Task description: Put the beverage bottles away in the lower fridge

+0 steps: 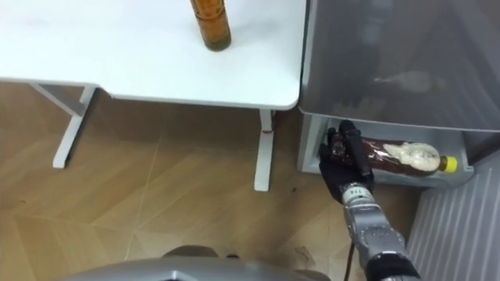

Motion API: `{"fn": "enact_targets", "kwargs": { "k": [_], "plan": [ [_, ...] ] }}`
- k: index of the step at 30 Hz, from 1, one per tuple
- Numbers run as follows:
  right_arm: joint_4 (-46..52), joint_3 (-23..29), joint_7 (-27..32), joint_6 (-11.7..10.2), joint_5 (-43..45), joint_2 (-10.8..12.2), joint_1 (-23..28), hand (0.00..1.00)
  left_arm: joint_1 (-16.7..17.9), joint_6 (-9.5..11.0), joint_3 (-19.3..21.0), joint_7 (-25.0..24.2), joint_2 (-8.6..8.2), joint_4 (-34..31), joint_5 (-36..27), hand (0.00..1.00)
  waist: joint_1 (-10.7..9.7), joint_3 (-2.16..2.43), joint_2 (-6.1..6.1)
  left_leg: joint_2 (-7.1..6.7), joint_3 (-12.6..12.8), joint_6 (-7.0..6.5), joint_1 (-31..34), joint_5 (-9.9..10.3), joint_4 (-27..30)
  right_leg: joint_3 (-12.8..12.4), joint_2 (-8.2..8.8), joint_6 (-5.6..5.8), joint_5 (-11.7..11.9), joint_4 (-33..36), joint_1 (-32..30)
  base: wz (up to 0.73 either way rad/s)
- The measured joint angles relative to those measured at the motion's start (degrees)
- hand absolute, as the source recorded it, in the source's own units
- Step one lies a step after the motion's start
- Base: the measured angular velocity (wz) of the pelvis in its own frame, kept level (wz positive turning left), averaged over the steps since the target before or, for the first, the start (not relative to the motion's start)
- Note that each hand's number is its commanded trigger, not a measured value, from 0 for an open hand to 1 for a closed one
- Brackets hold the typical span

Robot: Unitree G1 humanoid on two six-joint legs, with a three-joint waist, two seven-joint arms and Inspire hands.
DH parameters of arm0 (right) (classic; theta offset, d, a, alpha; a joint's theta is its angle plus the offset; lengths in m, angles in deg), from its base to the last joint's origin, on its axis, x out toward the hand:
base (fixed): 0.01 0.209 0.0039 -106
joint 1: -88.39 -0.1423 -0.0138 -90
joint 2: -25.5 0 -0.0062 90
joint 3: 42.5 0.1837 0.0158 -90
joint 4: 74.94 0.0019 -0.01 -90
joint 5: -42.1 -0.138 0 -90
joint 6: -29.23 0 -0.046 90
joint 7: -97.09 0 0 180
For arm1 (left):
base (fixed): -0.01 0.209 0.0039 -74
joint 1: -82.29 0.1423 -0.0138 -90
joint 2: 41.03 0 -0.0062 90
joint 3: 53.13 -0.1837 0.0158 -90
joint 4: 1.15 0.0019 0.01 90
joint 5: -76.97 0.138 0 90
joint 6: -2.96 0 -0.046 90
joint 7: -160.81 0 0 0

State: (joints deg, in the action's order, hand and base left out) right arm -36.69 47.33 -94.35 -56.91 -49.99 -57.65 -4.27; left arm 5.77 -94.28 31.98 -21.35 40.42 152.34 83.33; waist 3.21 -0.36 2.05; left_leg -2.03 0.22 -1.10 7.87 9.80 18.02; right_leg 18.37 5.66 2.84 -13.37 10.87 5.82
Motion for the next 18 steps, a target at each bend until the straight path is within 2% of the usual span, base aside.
{"fn": "enact_targets", "kwargs": {
  "k": [1,5,7,9,10,12,16,18],
  "plan": [
    [-1.24,0.25,0.01,0.07,-0.07,-0.06,-0.84,1.0,-0.55,-0.05,-0.14,-0.08,0.05,0.03,-0.03,0.0,-0.02,0.09,0.14,-0.1,-0.31,-0.05,0.61,-0.18,0.15,0.22,0.04,-0.01,-0.01,0.11,-0.56,0.2],
    [-7.9,3.28,0.24,0.02,-0.59,-0.66,-7.02,1.0,-4.02,-0.18,-1.03,-0.17,0.61,1.03,-2.04,0.0,0.44,-0.05,0.19,-0.44,-0.97,-0.43,4.63,-1.93,0.12,0.48,0.43,-0.09,0.01,2.13,-5.28,0.1],
    [-9.74,4.76,0.43,0.0,-0.57,-0.73,-9.64,1.0,-5.38,0.15,-1.01,-0.19,1.02,1.54,-4.52,0.0,0.52,-0.35,0.43,-0.45,-0.96,-0.58,6.24,-2.6,0.04,0.47,0.62,-0.16,0.05,3.12,-7.34,0.0],
    [-13.07,6.51,0.43,0.1,-0.7,-1.32,-13.13,1.0,-6.94,0.41,-0.99,-0.18,1.64,2.23,-8.12,0.0,0.55,-0.99,0.26,-0.51,-1.03,-0.75,8.46,-3.37,-0.13,0.48,0.78,-0.28,0.13,4.07,-10.0,0.04],
    [-13.73,6.65,0.46,0.12,-0.73,-1.64,-13.78,1.0,-7.22,0.6,-1.03,-0.18,1.82,2.49,-9.58,0.0,0.73,-1.07,0.22,-0.52,-1.01,-0.8,9.06,-3.57,-0.11,0.45,0.86,-0.3,0.14,4.35,-10.73,0.0],
    [-16.03,8.12,0.65,0.89,-0.56,-3.07,-16.29,1.0,-7.81,1.14,-1.03,-0.09,2.2,3.24,-13.28,0.0,1.25,-1.38,0.37,-0.67,-0.9,-1.08,11.53,-4.27,-0.13,0.31,1.32,-0.3,0.15,5.91,-13.61,0.0],
    [-19.37,9.26,1.0,1.33,0.28,-5.32,-19.16,1.0,-8.31,1.37,-1.11,-0.02,2.71,3.38,-14.18,0.0,1.91,-1.48,0.37,-0.78,-0.88,-1.23,14.66,-5.23,-0.52,0.05,1.73,-0.37,0.15,7.59,-17.68,-0.01],
    [-21.06,9.75,1.59,1.46,0.57,-7.23,-23.0,1.0,-10.04,1.63,-1.06,-0.12,2.74,3.94,-16.02,0.0,1.99,-1.71,0.66,-0.91,-0.72,-1.32,18.06,-6.42,-0.55,-0.07,2.27,-0.62,0.0,9.95,-22.04,0.0]
  ]
}}
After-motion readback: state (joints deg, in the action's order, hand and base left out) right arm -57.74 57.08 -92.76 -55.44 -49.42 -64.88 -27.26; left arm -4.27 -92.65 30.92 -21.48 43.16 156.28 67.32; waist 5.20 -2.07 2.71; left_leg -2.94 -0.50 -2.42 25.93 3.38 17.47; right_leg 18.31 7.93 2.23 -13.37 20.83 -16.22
